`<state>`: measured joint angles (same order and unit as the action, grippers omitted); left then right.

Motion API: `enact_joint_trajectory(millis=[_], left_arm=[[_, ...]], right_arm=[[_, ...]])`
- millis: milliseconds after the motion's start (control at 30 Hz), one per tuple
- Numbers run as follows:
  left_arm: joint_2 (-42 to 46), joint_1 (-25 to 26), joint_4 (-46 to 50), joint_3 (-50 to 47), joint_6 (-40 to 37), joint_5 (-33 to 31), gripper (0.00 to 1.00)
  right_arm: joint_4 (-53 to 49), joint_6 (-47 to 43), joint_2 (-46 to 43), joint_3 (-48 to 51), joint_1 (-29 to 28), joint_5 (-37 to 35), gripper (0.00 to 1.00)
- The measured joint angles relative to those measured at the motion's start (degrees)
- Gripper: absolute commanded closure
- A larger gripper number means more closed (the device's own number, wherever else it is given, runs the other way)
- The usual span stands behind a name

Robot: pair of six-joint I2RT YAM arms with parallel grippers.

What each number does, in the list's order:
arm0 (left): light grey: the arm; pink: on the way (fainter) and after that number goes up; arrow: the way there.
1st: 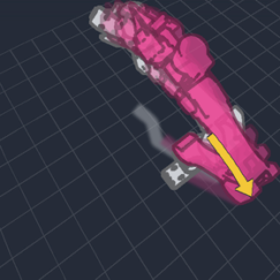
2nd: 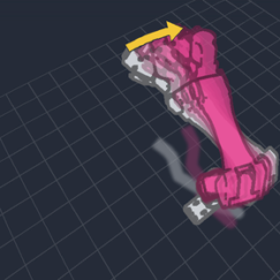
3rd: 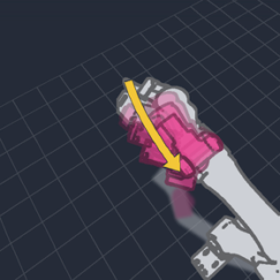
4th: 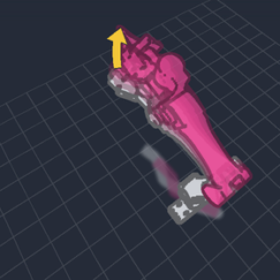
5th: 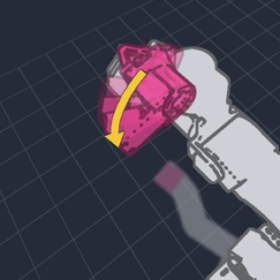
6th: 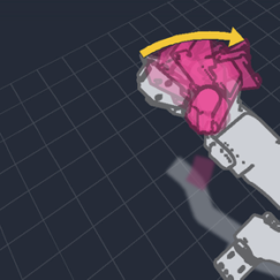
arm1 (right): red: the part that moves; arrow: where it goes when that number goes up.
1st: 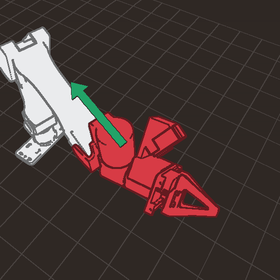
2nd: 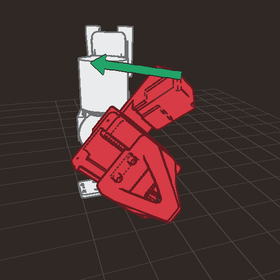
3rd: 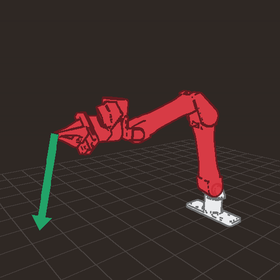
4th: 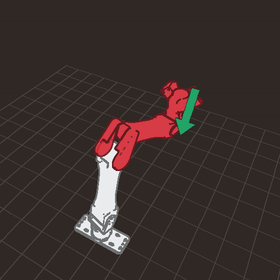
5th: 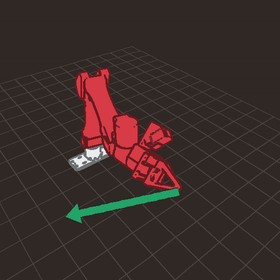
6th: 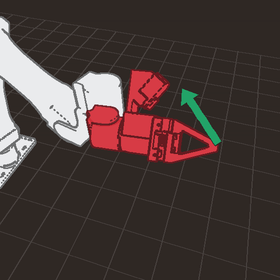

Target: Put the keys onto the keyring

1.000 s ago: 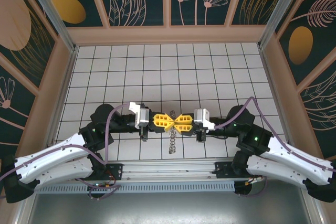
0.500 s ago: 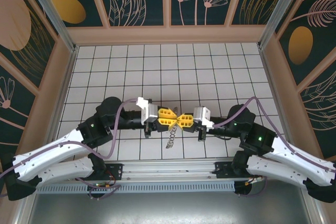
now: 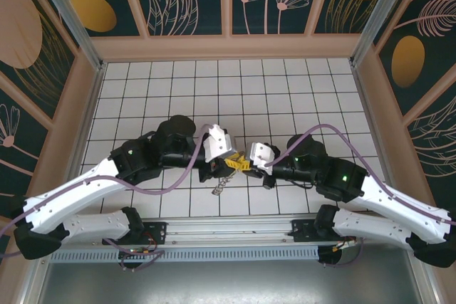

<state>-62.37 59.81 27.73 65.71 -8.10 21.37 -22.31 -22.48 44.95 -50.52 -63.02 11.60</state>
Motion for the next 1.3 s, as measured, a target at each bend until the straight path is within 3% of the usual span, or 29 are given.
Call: enact_joint_trajectory(millis=[267, 367, 467, 667, 767, 833, 1067, 1300], left_arm=[[-0.85, 0.22, 5.22, 0.68, -2.03, -1.46, 0.79], [-0.96, 0.46, 5.57, 0.72, -2.78, -1.57, 0.93], [-0.96, 0.57, 5.99, 0.72, -3.56, -1.46, 1.00], [-0.20, 0.61, 5.29, 0.31, -3.65, -0.57, 1.00], [2.29, 0.63, 1.79, -2.60, -2.78, 0.02, 1.00], [4.46, 0.63, -1.33, -5.14, -1.51, 0.57, 1.00], [12.26, 0.63, -14.51, -13.92, 3.10, 2.97, 1.00], [14.47, 0.63, -23.34, -18.12, 5.25, 5.42, 1.00]], right_arm=[[-2.08, -0.81, 0.00, -0.02, -0.09, 0.52, 1.00], [-2.38, -1.07, 0.02, -0.02, -0.09, 0.90, 1.00], [-2.67, -1.05, 0.02, -0.02, -0.09, 0.96, 1.00], [-2.99, -1.03, 0.00, -0.46, -0.09, 1.57, 0.99], [-2.19, -0.92, -0.02, -0.55, -0.09, 2.01, 0.86], [-1.40, -0.70, -0.20, -0.50, -0.11, 2.29, 0.83], [2.75, 0.39, -4.04, 2.21, -0.20, 4.92, 0.84], [6.23, 0.76, -6.86, 4.39, -0.31, 8.11, 0.84]])
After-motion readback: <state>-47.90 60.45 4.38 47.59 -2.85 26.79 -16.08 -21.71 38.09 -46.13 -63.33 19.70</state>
